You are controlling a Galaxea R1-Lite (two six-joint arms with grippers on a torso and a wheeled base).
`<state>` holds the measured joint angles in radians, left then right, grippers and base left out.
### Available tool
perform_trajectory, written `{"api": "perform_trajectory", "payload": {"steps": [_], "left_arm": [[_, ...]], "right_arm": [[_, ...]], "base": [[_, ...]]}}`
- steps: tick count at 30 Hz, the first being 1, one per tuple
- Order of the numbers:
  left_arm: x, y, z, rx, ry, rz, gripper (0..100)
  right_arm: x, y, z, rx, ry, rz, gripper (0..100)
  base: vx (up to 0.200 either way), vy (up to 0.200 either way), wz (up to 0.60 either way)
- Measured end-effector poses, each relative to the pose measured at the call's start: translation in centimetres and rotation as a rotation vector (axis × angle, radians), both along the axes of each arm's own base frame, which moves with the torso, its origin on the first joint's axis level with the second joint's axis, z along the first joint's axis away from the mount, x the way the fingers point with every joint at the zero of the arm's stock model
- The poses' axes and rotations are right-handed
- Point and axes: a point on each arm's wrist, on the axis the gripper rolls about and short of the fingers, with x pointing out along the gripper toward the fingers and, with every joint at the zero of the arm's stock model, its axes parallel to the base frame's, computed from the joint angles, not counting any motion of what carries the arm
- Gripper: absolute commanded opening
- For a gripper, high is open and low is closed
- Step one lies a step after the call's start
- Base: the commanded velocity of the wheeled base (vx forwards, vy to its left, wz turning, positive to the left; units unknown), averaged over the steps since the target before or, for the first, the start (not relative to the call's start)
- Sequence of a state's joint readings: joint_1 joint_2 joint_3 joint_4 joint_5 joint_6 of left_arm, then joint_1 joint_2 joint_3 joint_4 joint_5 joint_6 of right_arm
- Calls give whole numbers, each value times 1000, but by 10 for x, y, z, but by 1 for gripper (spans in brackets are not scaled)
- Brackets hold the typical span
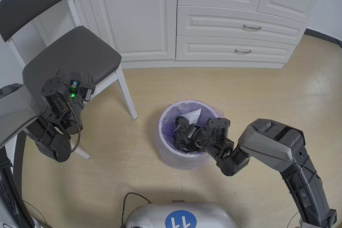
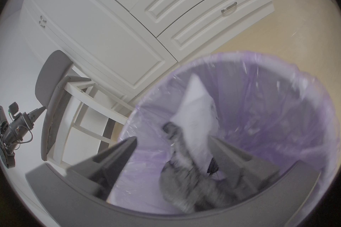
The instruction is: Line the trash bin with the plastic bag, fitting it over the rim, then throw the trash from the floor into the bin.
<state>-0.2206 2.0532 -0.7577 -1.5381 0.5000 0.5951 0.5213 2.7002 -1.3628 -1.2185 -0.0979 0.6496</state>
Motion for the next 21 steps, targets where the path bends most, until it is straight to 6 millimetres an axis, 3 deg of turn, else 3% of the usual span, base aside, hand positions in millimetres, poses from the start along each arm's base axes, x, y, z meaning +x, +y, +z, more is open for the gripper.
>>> {"api": "perform_trajectory", "payload": {"steps": [12, 21], "left_arm": [[0, 0, 0, 0, 0, 1, 100], [-10, -8, 2, -48, -8, -59, 100]], "right_arm": [[-8, -1, 11, -11, 0, 7, 100], [-27, -21, 58, -180, -45, 23, 100]], "base": [[0, 0, 0], [0, 0, 0]]}}
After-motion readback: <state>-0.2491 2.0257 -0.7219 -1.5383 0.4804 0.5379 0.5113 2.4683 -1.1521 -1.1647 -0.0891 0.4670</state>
